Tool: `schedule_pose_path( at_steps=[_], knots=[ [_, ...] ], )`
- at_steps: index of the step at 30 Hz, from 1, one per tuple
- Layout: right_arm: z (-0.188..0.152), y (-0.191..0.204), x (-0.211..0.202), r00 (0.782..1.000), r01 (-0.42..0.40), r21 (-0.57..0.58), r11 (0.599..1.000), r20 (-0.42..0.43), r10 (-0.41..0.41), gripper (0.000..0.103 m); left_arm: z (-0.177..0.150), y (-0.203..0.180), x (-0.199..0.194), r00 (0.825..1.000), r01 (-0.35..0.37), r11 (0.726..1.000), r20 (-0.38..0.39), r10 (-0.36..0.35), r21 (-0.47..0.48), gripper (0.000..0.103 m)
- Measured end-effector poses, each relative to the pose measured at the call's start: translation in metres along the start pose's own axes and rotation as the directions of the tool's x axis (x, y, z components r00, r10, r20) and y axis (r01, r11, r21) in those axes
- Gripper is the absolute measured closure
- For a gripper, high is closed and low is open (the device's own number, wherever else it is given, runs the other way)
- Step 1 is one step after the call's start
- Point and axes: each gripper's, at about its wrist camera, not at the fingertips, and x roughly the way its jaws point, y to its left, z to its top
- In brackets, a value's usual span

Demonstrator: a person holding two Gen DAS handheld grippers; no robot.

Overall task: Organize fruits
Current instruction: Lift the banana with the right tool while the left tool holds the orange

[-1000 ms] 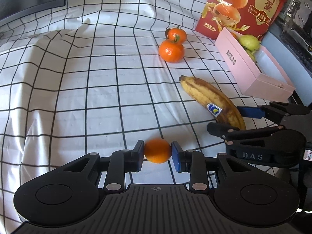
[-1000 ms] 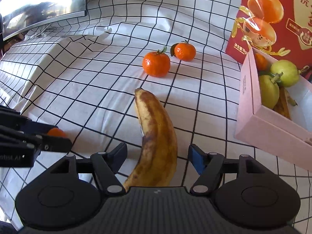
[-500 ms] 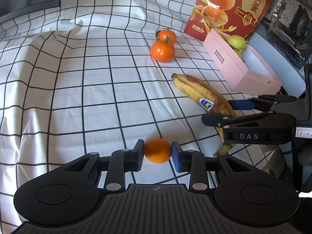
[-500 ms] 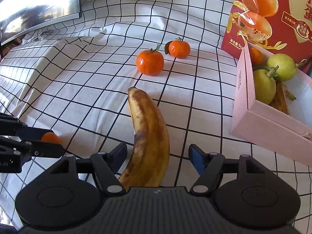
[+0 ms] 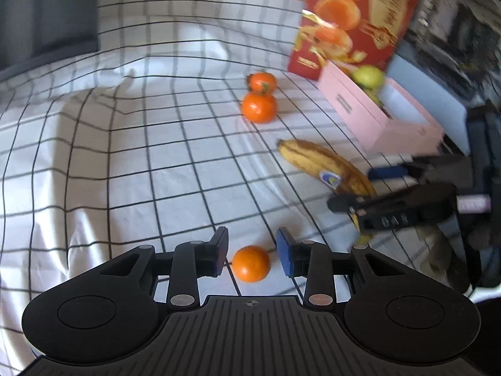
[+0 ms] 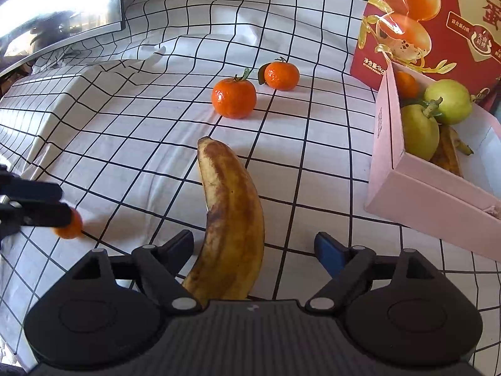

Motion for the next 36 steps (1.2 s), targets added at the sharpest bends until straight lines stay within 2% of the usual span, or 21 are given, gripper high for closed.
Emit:
schedule_pose_path(
  at_steps=[4, 8, 11, 15, 17, 22, 30, 32, 35, 36],
  knots=[
    [0.000, -0.001, 0.000, 1.000, -0.003, -0.002, 1.000, 0.003, 0.003, 0.017, -0.004, -0.018, 0.004, 0.999, -0.019, 0.995, -0.034, 0.023, 0.102, 0.065],
    [-0.001, -0.002, 0.000, 1.000, -0.007, -0.005, 1.000, 0.004, 0.007, 0.017, -0.017, -0.025, 0.006, 0.999, -0.001, 0.992, -0.046, 0.007, 0.124, 0.065],
    [-0.002, -0.002, -0.001, 1.000, -0.008, -0.006, 1.000, 0.007, 0.008, 0.017, -0.026, -0.020, 0.010, 0.999, -0.006, 0.995, -0.052, 0.011, 0.102, 0.063],
    [-0.002, -0.001, -0.001, 1.000, -0.006, -0.003, 1.000, 0.009, 0.006, 0.016, -0.031, -0.016, 0.009, 0.999, -0.002, 0.997, -0.039, 0.005, 0.077, 0.064],
    [-0.002, -0.001, -0.001, 1.000, -0.004, -0.001, 1.000, 0.010, 0.004, 0.016, -0.031, -0.015, 0.009, 0.999, 0.007, 0.997, -0.040, -0.004, 0.071, 0.068],
    [-0.002, -0.001, -0.002, 1.000, -0.003, 0.002, 1.000, 0.009, 0.003, 0.016, -0.031, -0.014, 0.007, 0.999, 0.018, 0.998, -0.047, -0.015, 0.053, 0.068],
    [-0.001, 0.004, -0.002, 1.000, 0.010, -0.020, 1.000, 0.018, -0.010, 0.016, -0.030, -0.009, 0.007, 0.995, 0.066, 0.997, -0.067, -0.069, -0.044, 0.068],
    [0.001, 0.008, -0.002, 0.999, 0.013, -0.041, 0.999, 0.030, -0.012, 0.019, -0.029, -0.010, 0.007, 0.995, 0.063, 0.997, -0.069, -0.066, -0.050, 0.068],
    [0.004, 0.014, -0.003, 0.999, -0.012, -0.058, 0.998, 0.044, 0.015, 0.042, -0.030, -0.012, 0.007, 0.996, 0.052, 0.997, -0.074, -0.056, -0.064, 0.068],
    [0.004, 0.017, -0.004, 0.999, -0.022, -0.066, 0.998, 0.044, 0.025, 0.053, -0.030, -0.013, 0.007, 0.996, 0.050, 0.997, -0.072, -0.054, -0.066, 0.068]
  ],
)
